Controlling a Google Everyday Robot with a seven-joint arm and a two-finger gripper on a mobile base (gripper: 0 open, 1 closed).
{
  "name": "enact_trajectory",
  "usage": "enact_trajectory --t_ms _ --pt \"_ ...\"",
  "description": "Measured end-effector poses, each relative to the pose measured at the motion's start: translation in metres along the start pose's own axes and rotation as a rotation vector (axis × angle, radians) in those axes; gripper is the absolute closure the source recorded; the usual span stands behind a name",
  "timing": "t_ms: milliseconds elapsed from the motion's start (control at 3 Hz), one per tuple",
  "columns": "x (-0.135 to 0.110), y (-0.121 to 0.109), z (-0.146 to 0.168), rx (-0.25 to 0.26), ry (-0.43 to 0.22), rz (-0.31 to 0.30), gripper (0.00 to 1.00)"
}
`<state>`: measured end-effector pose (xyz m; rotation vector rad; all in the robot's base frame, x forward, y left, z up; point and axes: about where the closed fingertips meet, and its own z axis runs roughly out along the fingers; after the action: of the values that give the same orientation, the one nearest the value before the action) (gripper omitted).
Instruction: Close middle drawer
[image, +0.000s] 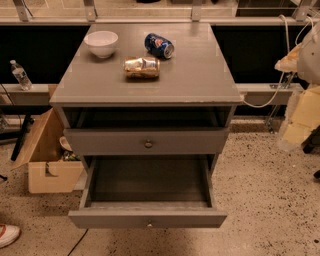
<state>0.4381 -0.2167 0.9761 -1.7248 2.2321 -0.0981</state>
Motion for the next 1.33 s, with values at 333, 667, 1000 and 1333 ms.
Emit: enact_trajectory --t_ms 333,667,1000,1333 --pt "0.000 0.000 0.000 0.000 0.000 0.000 0.00" --pt "0.001 0.011 0.019 -0.038 0.000 0.046 0.00" --pt "-0.003 0.042 0.064 -0.107 -0.027 0.139 0.00" --pt "-0.018 0.090 0.135 -0.216 -0.091 0.220 0.00"
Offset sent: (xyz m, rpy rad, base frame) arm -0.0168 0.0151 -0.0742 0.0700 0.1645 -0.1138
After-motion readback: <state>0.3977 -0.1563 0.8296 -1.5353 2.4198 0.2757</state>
